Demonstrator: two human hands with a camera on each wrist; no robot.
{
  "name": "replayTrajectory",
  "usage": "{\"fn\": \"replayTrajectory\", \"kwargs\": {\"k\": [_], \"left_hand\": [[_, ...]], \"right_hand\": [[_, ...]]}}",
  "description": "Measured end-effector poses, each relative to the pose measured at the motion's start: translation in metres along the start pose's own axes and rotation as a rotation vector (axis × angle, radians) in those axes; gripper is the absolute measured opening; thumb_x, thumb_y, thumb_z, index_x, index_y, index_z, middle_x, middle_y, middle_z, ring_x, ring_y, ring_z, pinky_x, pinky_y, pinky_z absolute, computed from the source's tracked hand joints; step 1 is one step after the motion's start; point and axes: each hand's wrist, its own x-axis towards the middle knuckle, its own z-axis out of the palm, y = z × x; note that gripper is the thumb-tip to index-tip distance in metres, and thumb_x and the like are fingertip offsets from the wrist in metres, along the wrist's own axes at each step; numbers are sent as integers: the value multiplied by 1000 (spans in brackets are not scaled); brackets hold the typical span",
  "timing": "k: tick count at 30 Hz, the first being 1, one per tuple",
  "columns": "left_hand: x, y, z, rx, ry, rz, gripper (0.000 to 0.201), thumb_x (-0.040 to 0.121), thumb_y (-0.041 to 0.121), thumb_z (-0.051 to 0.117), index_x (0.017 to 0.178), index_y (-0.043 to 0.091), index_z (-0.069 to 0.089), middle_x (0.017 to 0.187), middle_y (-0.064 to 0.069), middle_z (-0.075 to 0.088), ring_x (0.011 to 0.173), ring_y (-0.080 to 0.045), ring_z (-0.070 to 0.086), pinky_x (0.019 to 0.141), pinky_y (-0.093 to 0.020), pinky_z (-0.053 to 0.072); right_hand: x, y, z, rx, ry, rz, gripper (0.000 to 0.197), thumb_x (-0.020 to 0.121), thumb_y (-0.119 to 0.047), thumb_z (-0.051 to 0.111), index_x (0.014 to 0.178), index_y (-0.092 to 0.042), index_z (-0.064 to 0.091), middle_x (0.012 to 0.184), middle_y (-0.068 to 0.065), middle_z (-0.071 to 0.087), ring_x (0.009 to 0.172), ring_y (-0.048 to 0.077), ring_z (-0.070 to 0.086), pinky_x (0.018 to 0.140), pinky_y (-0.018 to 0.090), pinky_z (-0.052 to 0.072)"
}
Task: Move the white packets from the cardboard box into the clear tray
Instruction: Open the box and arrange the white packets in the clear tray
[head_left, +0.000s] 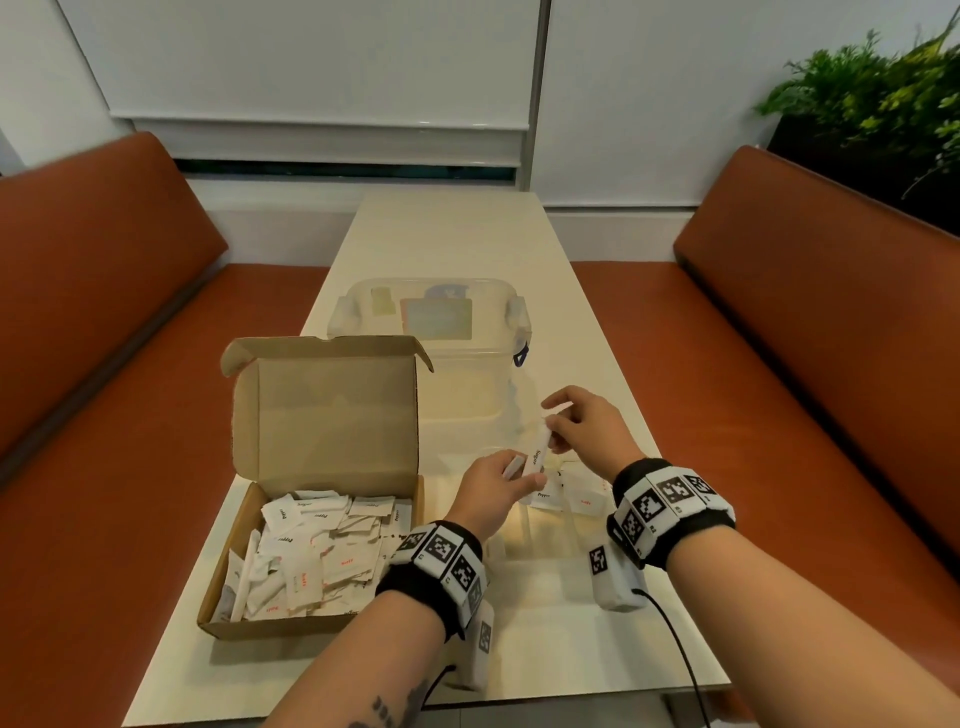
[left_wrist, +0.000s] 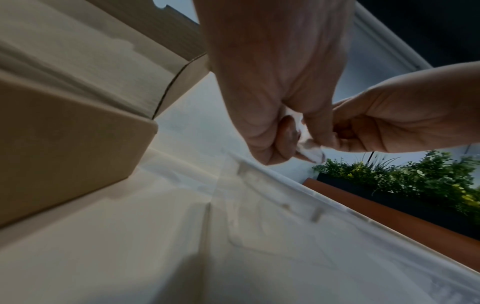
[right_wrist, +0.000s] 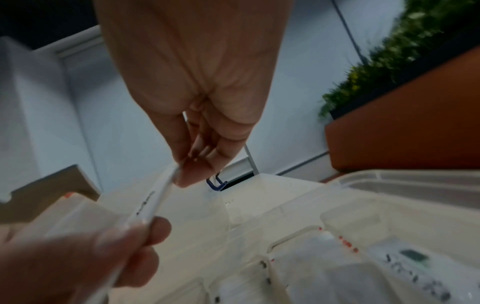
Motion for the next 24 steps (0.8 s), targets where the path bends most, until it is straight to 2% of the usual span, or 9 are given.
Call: {"fn": "replayTrajectory", "kwargs": {"k": [3,6,8,11,13,16,19,21,24], "left_hand": [[1,4,0,-10,45,-18,23,80,22,71,85,2,60,80,-7,48,72,-17,42,66,-31,34],[1,6,-2,-46,67,-41,23,79,23,73,84,4,61,79,-8,48,73,-17,43,64,-30,35],[-1,6,-3,-70,112,-46,29,82,29,70,85,0,63,81,-7,59,74,-17,50,65,-27,38],[-2,1,-7,-50,313,-59,18,86,29,67,89,12,68,82,4,66,76,-9,58,61,-14,41],[0,-5,-12,7,437,-105,11,86,18,67,91,9,65,79,3,62,72,-9,56,55,-11,38],[2,-11,-16,23,470,-212,9,85,6,66,91,7,60,79,0,56,77,-17,53,55,-16,38],[3,-14,-16,49,466,-263,12,84,8,67,91,9,57,83,-1,55,80,-18,53,62,-22,40],[5,-15,-16,58,472,-264,12,84,6,67,90,9,56,85,-3,56,80,-18,53,68,-23,39],[6,-16,-18,78,460,-259,13,83,5,68,87,10,56,84,-3,57,79,-18,53,62,-20,37]], "right_hand": [[-1,0,3,95,27,65,14,91,-12,60,104,-12,57,72,7,65,57,14,62,62,26,56],[-4,0,10,79,-65,86,9,87,-11,66,93,-8,60,76,9,66,60,13,62,55,18,52],[-4,0,14,78,-84,77,6,85,-8,68,85,-6,62,72,9,65,60,14,60,53,16,51],[-1,0,19,11,-28,93,7,84,-10,68,83,-10,61,71,6,65,55,11,57,47,14,45],[0,2,25,-79,-27,118,15,81,-12,70,86,-14,57,72,6,67,51,9,55,45,16,42],[-3,3,41,-210,-86,114,23,77,-8,71,81,-14,49,80,11,70,59,14,59,58,25,49],[-5,5,60,-406,-156,81,17,77,-3,65,74,-13,51,86,11,69,79,22,63,69,28,48],[-6,7,70,-522,-199,75,12,79,-1,59,77,-12,54,90,11,67,87,26,63,72,30,48],[-7,13,81,-673,-228,61,13,85,-1,48,86,-9,58,100,12,66,93,28,62,77,32,48]]}}
